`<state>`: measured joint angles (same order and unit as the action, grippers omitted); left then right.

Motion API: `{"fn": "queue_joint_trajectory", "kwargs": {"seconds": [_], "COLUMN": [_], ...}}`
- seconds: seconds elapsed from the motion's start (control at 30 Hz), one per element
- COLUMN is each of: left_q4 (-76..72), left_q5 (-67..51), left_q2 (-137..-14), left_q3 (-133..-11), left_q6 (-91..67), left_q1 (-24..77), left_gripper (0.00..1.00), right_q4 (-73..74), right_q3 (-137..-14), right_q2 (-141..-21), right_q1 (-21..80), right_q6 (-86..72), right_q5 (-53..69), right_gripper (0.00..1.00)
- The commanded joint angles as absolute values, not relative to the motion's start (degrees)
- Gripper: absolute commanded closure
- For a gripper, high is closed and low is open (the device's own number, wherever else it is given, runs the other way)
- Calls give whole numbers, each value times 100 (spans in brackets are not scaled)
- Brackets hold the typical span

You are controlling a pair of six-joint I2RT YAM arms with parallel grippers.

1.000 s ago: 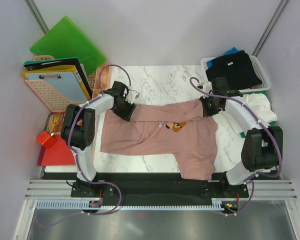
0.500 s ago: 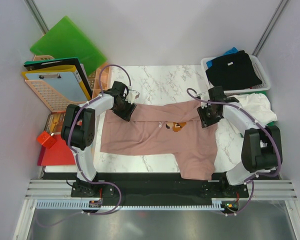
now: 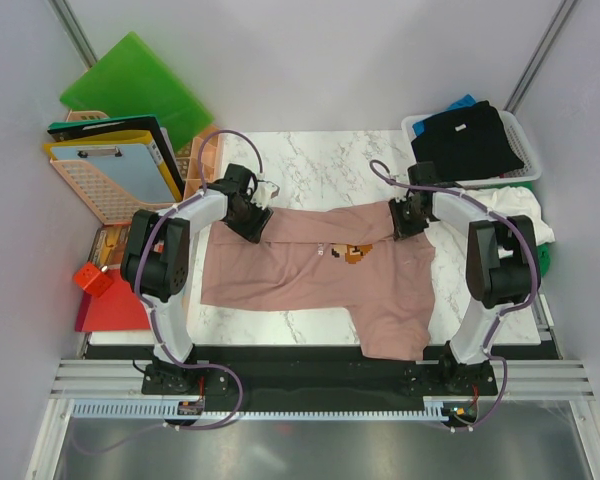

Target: Fold and stack the t-shirts

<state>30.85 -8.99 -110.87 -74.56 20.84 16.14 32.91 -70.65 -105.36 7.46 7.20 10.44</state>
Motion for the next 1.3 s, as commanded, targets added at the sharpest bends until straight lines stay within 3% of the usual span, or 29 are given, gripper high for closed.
{"fn": "queue_joint_trajectory", "kwargs": {"seconds": [0.0, 0.23, 0.33, 0.7, 0.83, 1.13, 1.27], "left_q4": [3393, 3384, 3384, 3401, 3401, 3401, 3393], "left_q5": [-773, -773, -808, -791, -765, -791, -773], "left_q2": [-11153, -11153, -11162, -11118, -11101, -11136, -11136], "left_q3": [-7181, -7181, -7189, -7163, -7146, -7146, -7128], "left_q6": [2241, 2250, 2233, 2241, 2259, 2276, 2294], "left_q1": [1600, 1608, 1608, 1608, 1608, 1600, 1608], "left_gripper": [40, 40, 40, 40, 40, 40, 40], "right_q4": [3120, 3225, 3226, 3076, 2971, 2944, 2971], "right_q3": [-7137, -6891, -6882, -7250, -7260, -7260, -7207], "right_q2": [-10363, -10116, -10151, -10520, -10600, -10714, -10644], "right_q1": [624, 309, 97, 44, 53, 53, 53], "right_q6": [633, 686, 642, 466, 413, 457, 483], "right_q5": [958, 1396, 1774, 2092, 2145, 2074, 2074], "right_gripper": [72, 41, 33, 32, 39, 87, 100]}}
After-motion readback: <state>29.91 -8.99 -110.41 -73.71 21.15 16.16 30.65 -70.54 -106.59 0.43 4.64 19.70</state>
